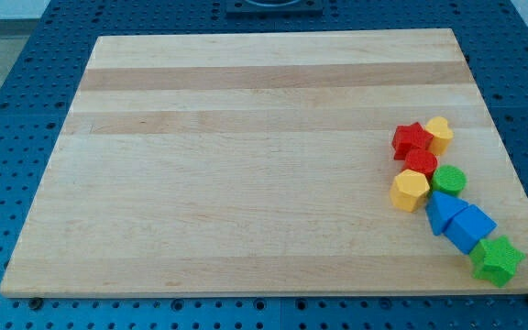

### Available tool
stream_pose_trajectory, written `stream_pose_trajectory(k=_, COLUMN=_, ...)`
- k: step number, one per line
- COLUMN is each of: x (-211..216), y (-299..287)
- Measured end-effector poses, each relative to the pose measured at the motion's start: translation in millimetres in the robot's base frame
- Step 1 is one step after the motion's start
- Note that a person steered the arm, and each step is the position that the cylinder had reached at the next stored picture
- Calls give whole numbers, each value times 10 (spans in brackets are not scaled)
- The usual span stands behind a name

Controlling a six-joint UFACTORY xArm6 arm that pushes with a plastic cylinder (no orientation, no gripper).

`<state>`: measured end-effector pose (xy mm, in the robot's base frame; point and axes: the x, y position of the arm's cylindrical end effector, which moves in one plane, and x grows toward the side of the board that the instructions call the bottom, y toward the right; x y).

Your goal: Move the green star into the blue cube

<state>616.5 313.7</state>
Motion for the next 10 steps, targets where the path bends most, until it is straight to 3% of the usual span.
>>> stream_pose_trajectory(k=6, x=-16, y=-1225)
stream_pose_trajectory(k=7, x=-300, y=-1227)
stream_pose_trajectory(k=10, x=-264, y=-1128)
